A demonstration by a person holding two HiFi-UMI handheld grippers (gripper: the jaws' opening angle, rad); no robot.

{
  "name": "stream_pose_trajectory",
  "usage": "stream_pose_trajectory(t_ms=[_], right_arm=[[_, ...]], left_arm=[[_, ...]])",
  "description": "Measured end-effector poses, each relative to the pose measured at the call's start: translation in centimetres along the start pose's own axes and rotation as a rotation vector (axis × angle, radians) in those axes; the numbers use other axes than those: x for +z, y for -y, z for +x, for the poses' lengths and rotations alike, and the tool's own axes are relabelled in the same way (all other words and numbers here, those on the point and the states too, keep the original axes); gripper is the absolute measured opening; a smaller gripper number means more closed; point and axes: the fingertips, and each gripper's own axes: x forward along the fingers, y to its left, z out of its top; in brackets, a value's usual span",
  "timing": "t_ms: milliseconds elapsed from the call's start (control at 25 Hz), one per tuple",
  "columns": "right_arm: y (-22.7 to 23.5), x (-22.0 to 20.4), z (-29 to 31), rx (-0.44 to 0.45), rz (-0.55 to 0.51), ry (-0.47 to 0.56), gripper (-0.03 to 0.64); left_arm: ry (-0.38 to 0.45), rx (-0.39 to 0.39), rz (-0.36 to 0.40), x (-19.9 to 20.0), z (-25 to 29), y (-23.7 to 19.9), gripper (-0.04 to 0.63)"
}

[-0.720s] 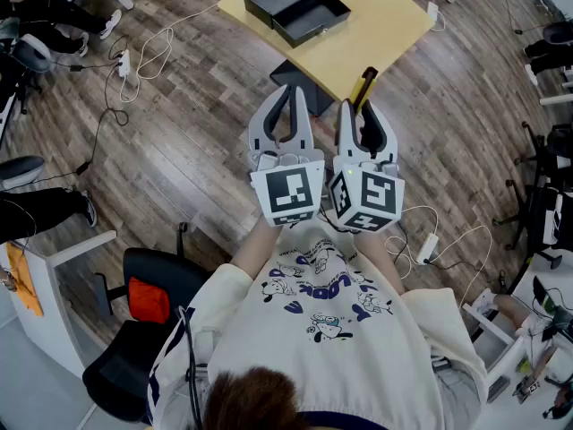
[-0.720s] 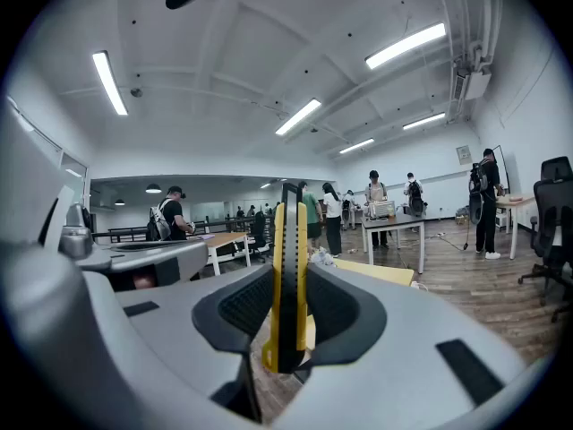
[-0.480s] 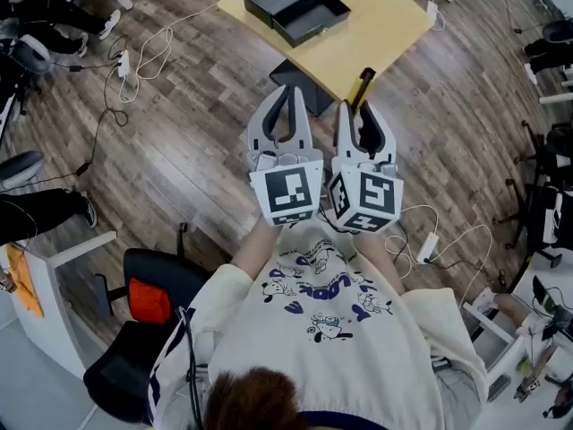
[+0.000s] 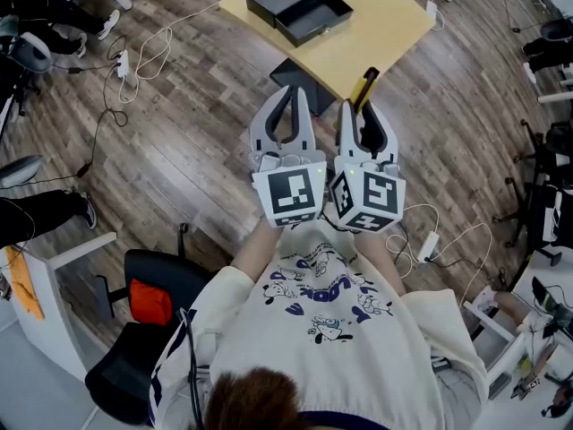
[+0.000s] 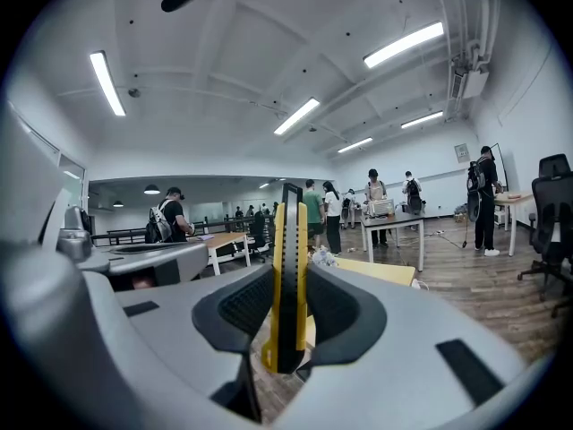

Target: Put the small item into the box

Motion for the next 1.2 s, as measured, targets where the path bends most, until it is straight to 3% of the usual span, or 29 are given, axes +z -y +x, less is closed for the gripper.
stream_pose_trajectory(t_ms=[560, 1200], right_arm=[[0.7, -0.7, 4.6, 0.036, 0.017, -0.044, 0.129], [3.8, 1.1, 18.6, 0.122, 0.034, -0.09, 0.129]], left_arm=[[-0.055, 0.049, -0.011, -1.8, 3.6, -1.6, 0.021], [-0.088, 0.132, 0.006, -1.7, 16.7, -4.5, 0.021]])
